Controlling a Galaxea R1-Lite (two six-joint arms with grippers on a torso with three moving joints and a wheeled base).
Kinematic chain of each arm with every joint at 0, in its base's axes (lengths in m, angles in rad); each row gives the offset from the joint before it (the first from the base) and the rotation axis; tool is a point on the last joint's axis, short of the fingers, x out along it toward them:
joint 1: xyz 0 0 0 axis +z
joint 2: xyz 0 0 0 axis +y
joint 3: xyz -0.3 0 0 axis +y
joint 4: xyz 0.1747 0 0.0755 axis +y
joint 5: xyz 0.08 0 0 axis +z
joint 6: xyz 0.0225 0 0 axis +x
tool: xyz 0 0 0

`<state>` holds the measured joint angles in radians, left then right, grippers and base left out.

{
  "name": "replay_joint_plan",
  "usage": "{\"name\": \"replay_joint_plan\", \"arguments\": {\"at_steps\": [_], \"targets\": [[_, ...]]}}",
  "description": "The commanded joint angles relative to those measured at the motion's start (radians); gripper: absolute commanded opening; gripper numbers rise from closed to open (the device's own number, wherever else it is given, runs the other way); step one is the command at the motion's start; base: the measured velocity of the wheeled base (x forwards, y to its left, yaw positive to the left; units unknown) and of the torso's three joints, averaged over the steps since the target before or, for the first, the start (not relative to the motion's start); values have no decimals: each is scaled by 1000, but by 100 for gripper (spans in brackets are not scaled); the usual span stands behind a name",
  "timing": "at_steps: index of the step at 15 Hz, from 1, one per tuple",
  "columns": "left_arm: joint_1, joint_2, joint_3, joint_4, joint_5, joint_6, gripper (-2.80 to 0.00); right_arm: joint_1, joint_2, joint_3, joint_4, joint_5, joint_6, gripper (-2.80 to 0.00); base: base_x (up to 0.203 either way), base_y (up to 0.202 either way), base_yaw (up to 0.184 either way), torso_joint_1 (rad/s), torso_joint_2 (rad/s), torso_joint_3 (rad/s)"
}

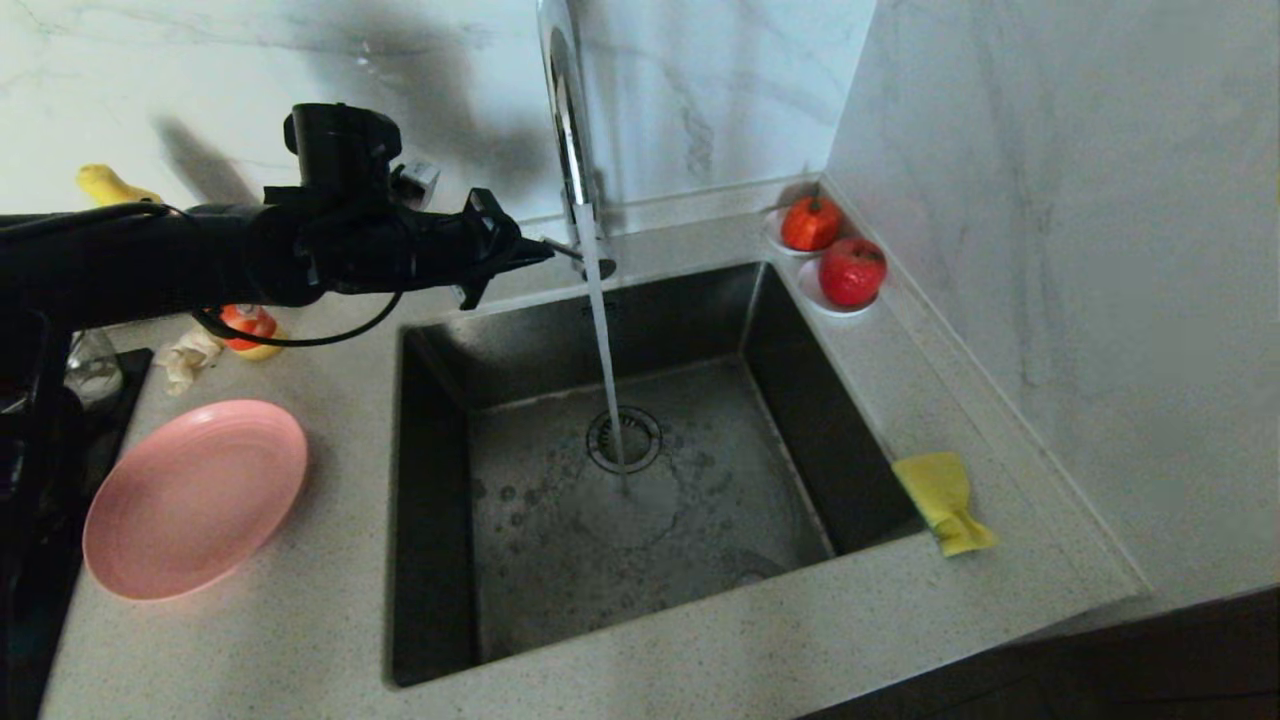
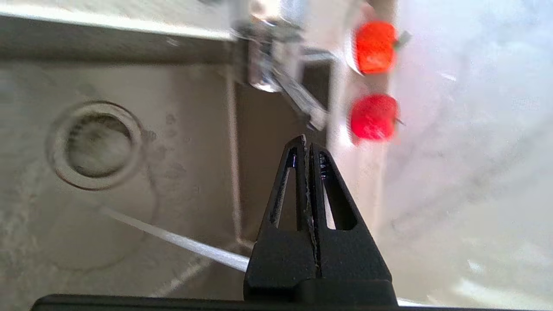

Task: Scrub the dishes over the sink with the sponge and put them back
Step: Turn off the faucet

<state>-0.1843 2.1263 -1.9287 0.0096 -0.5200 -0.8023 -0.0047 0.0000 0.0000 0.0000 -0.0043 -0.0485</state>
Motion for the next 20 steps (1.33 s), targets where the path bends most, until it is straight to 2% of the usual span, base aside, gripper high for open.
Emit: {"name": "replay_joint_plan", "arguments": {"at_steps": [1,5,13,15,20], "targets": [[-1,29,-3,-7,31,0,-280,0,2,0,0,0,-1,-280,0,0,0,0,0,0],[0,50,-3,-60,32,-8,-280,0,2,0,0,0,-1,-280,0,0,0,0,0,0],[0,16,1,-40,23,-21,-280,0,2,0,0,0,-1,-280,0,0,0,0,0,0],[0,1,3,-23,2,-18,-280,0,2,0,0,0,-1,-280,0,0,0,0,0,0],[-1,8,-3,-40,-3,-18,-280,0,2,0,0,0,-1,-280,0,0,0,0,0,0]]}}
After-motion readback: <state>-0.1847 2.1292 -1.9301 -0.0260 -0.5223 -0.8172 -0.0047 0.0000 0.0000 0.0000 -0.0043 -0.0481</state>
